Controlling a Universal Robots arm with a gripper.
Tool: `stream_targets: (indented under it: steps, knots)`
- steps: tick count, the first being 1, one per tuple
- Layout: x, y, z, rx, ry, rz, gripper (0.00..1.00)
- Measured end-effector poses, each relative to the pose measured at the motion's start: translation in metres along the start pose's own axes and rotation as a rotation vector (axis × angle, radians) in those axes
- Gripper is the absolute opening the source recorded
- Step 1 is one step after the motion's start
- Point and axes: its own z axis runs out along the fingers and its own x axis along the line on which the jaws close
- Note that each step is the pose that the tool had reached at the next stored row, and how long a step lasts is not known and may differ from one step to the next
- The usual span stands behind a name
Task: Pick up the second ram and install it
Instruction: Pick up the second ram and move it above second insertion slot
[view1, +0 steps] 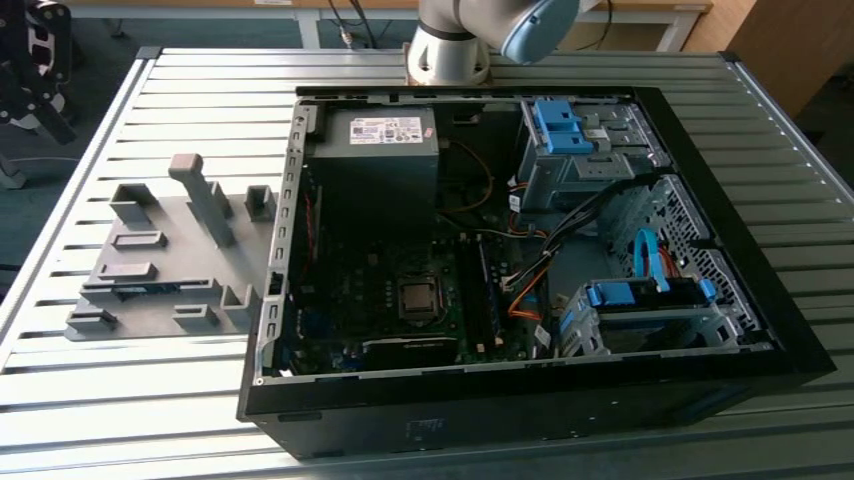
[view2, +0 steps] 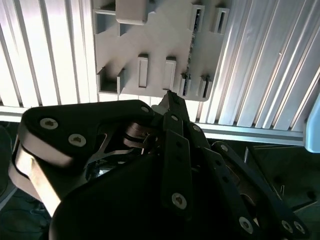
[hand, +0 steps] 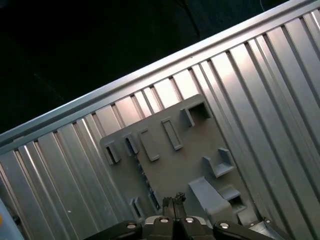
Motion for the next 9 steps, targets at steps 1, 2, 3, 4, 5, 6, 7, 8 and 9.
stream_targets:
  steps: [1, 2, 3, 4, 5, 6, 7, 8, 9]
  knots:
    - [0.0001, 0.0001, 0.0001, -0.0004, 0.0001, -0.017, 0.11]
    - [0.0001, 0.0002, 0.0002, -0.0008, 0.0002, -0.032, 0.11]
    - [0.0001, 0.0003, 0.0004, -0.0010, 0.0002, -0.045, 0.11]
    - [0.0001, 0.0003, 0.0004, -0.0011, 0.0002, -0.050, 0.11]
    - [0.0001, 0.0003, 0.0004, -0.0011, 0.0002, -0.050, 0.11]
    - [0.0001, 0.0003, 0.0004, -0.0011, 0.0002, -0.050, 0.11]
    - [0.0001, 0.0004, 0.0004, -0.0011, 0.0002, -0.050, 0.11]
    - [0.0001, 0.0004, 0.0004, -0.0011, 0.0002, -0.050, 0.11]
    - [0.0002, 0.0003, 0.0004, -0.0012, 0.0003, -0.050, 0.11]
